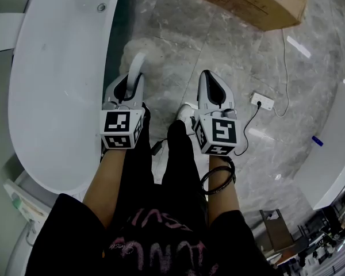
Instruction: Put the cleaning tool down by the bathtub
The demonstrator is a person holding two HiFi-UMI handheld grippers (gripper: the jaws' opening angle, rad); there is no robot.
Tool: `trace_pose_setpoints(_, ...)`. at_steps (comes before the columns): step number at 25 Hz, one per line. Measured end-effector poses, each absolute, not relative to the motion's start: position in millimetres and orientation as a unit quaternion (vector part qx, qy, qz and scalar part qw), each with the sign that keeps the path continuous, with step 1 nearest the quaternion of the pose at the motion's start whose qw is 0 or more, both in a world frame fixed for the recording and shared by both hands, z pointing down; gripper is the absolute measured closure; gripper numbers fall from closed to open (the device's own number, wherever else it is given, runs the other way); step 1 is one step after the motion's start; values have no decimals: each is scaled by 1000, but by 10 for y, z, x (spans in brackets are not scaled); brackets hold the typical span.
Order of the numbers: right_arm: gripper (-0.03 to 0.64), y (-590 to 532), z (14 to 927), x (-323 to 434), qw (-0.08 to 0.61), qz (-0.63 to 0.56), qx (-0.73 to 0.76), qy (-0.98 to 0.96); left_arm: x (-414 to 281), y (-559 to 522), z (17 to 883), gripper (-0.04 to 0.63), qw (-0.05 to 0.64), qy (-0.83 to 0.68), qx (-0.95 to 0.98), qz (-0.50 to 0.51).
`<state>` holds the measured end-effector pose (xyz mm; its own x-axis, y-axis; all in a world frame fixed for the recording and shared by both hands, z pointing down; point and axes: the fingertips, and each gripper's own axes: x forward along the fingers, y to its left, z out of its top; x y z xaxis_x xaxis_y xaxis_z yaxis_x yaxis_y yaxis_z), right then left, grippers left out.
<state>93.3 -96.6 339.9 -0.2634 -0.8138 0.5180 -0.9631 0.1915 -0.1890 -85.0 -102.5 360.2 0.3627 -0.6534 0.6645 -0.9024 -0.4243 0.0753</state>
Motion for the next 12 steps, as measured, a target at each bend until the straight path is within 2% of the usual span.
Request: trace_pose_setpoints(12,594,-1040,4135,942,157,260,582,-754,-870,-1140,4362,506,240,-489,786,292)
